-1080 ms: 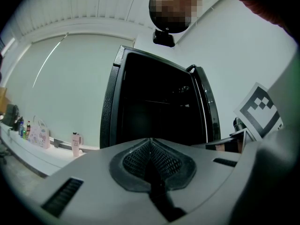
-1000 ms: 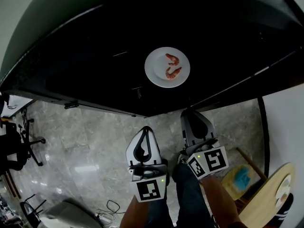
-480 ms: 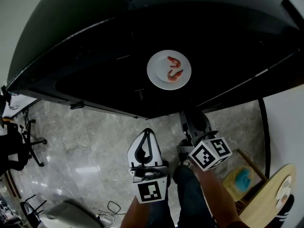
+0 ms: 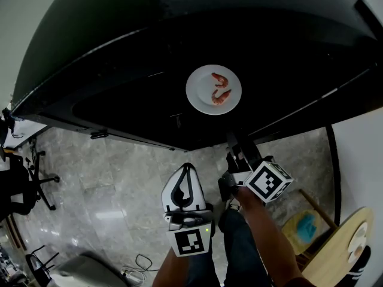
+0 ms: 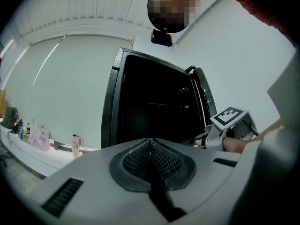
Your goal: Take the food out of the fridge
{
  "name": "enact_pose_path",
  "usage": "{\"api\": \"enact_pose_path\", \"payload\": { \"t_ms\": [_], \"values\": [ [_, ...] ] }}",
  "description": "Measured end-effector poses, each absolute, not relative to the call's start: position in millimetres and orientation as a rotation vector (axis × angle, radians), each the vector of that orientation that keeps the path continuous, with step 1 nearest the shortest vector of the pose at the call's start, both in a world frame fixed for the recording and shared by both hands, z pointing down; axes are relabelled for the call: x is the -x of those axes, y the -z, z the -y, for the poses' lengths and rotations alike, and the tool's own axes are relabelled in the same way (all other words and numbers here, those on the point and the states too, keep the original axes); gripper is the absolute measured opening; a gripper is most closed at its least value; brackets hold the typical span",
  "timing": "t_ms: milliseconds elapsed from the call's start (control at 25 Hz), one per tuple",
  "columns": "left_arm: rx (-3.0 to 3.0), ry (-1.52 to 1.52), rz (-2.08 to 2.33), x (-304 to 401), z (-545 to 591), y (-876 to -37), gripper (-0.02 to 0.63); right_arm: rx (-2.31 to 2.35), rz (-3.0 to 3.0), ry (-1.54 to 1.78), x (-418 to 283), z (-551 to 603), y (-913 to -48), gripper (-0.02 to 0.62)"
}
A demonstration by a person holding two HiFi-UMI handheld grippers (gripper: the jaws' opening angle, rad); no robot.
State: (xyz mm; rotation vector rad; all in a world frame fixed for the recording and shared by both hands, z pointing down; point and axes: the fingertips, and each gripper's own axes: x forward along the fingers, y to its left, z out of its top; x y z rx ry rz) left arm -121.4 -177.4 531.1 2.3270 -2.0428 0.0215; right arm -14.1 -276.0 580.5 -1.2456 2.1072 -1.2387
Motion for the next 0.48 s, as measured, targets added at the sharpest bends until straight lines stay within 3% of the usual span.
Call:
{"api": "enact_pose_path", "payload": {
  "t_ms": [480],
  "values": [
    [-2.334,-0.036,2.049,122.6,178.9,-531.6,0.014,1.083,-1.818,1.473,20.5,296.4,-586.9,0.115]
  ]
}}
